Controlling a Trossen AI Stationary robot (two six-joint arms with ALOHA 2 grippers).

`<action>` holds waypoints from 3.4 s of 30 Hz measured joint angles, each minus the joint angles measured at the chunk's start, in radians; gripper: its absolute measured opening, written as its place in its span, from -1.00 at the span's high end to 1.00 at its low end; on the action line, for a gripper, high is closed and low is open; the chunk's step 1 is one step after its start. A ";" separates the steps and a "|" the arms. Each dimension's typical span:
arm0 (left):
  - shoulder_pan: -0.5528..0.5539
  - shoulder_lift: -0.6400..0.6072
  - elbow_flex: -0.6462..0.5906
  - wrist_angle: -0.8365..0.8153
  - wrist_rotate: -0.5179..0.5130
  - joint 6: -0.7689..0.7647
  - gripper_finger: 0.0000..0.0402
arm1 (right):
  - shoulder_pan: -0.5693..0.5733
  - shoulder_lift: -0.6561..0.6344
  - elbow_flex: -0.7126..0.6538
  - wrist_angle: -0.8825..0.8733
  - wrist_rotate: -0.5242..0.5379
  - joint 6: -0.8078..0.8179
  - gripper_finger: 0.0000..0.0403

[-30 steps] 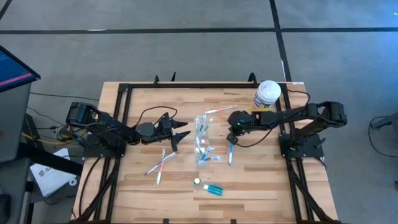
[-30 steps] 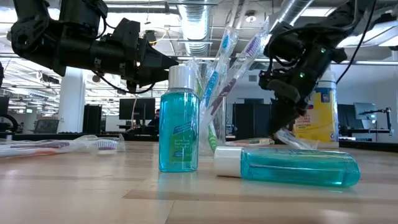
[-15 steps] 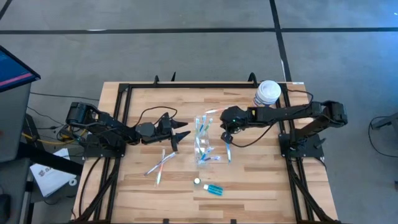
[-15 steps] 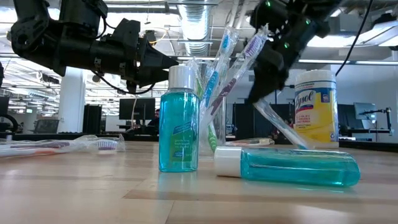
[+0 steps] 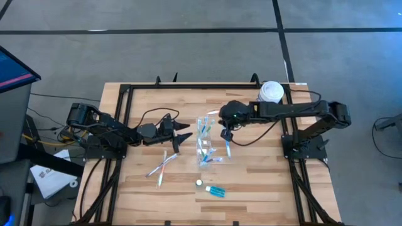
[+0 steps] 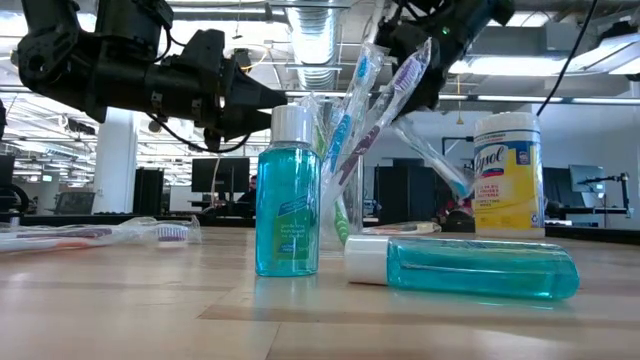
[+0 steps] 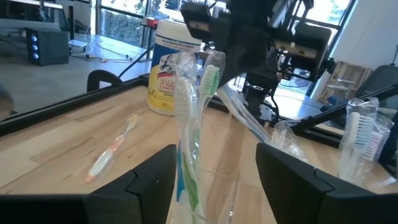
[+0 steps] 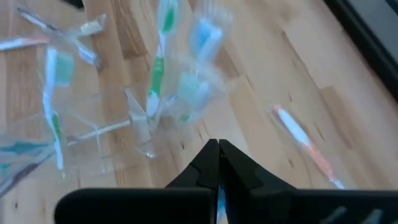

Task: Pick & Place toothbrushing station
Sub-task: Put the blue toothbrush into the transparent organizer

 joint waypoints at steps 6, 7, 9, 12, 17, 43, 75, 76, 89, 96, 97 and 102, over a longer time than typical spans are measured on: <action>0.000 0.000 0.000 0.010 0.010 0.000 -0.06 | 0.022 0.000 0.075 -0.036 0.000 -0.037 1.00; 0.000 0.000 0.000 0.017 0.014 -0.001 -0.06 | 0.027 0.000 0.091 -0.042 0.000 -0.038 1.00; 0.000 0.000 0.000 0.036 0.030 -0.001 -0.06 | 0.040 0.000 0.119 -0.050 0.000 -0.049 1.00; 0.000 0.000 0.000 0.076 0.063 -0.017 -0.06 | 0.059 0.000 0.167 -0.069 0.000 -0.066 1.00; 0.000 0.000 0.000 0.133 0.100 -0.045 -0.06 | 0.094 0.000 0.230 -0.067 0.000 -0.100 1.00; -0.040 0.000 0.156 0.302 0.290 -0.074 -0.06 | 0.182 0.000 0.332 0.061 0.000 -0.220 1.00; -0.063 0.041 0.328 0.092 0.192 -0.070 -0.06 | 0.209 -0.027 0.332 0.129 -0.001 -0.283 1.00; -0.063 0.041 0.328 0.086 0.192 -0.070 -0.06 | 0.209 -0.027 0.332 0.132 0.000 -0.291 1.00; -0.063 0.094 0.402 0.063 0.179 -0.092 -0.06 | 0.209 -0.026 0.332 0.151 0.000 -0.299 1.00; -0.063 0.137 0.439 0.064 0.182 -0.093 -0.06 | 0.215 -0.026 0.332 0.142 0.000 -0.299 1.00; -0.063 0.138 0.442 0.060 0.182 -0.093 -0.06 | 0.216 -0.026 0.332 0.141 0.000 -0.299 1.00; -0.063 0.138 0.449 0.060 0.183 -0.093 -0.04 | 0.216 -0.026 0.332 0.138 -0.001 -0.299 1.00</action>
